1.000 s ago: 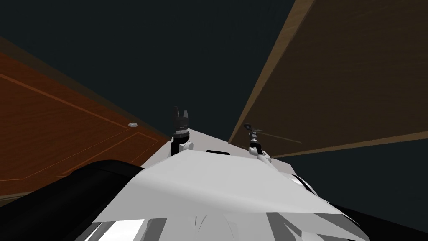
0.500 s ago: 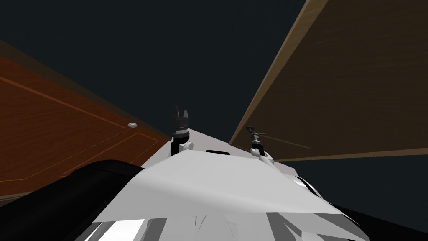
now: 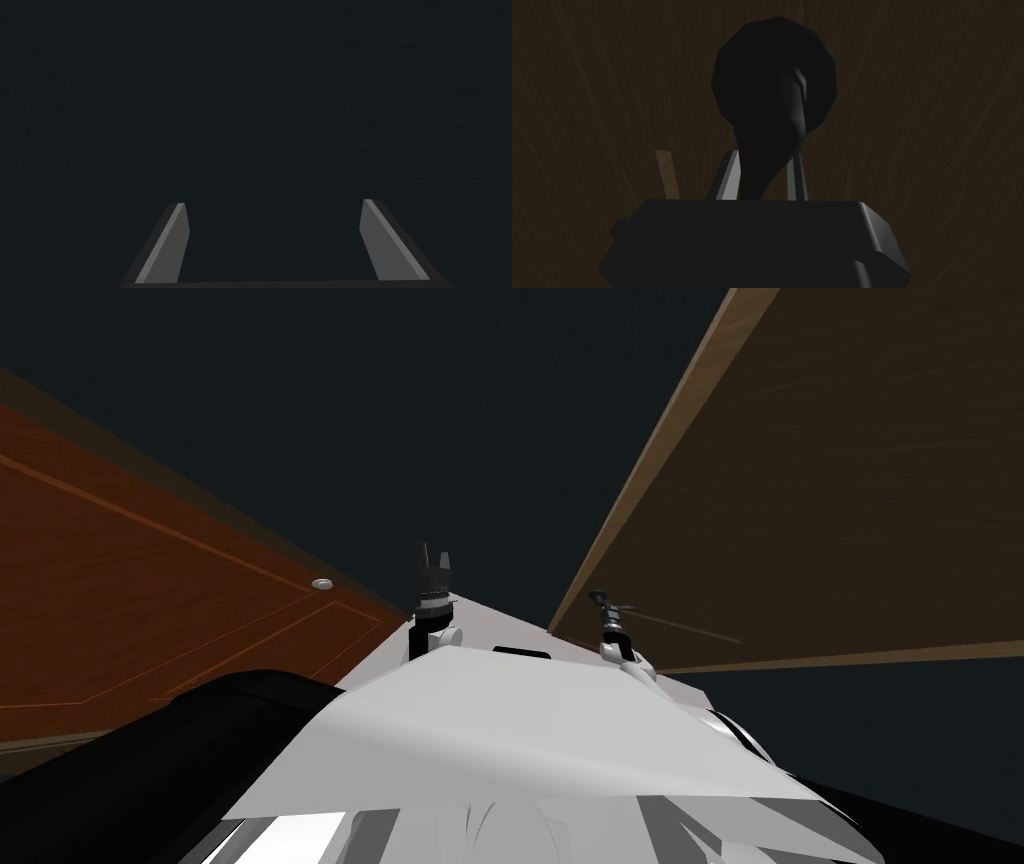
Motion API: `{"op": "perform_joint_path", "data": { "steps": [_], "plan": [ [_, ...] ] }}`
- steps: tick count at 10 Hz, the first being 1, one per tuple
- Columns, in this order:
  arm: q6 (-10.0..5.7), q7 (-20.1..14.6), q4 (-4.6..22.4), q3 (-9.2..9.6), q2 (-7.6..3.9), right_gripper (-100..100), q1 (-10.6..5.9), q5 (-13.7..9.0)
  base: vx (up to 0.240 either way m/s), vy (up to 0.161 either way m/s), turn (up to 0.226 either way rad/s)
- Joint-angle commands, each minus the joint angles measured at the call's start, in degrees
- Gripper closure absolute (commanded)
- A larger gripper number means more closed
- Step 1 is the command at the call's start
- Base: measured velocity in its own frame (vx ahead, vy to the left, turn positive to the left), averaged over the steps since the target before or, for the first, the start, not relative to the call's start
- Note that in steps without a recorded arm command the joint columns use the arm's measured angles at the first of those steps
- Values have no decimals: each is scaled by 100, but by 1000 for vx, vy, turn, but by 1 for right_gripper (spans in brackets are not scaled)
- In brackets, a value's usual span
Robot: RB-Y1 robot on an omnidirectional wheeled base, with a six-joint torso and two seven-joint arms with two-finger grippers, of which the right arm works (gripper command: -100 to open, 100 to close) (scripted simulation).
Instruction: Pull the door open
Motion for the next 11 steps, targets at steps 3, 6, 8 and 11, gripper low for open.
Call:
{"op": "perform_joint_path", "data": {
  "steps": [3, 6, 8, 11],
  "plan": [
    [-82, -199, -59, 188, -100, 100, 84, 82, -182, -45, 103],
    [-171, -400, -104, 374, -214, 100, 156, 160, -211, -61, 114],
    [-230, -535, -134, 498, -290, 100, 205, 213, -241, -84, 126],
    [-318, -684, -167, 656, -353, 100, 295, 273, -153, -26, 71]
  ]
}}
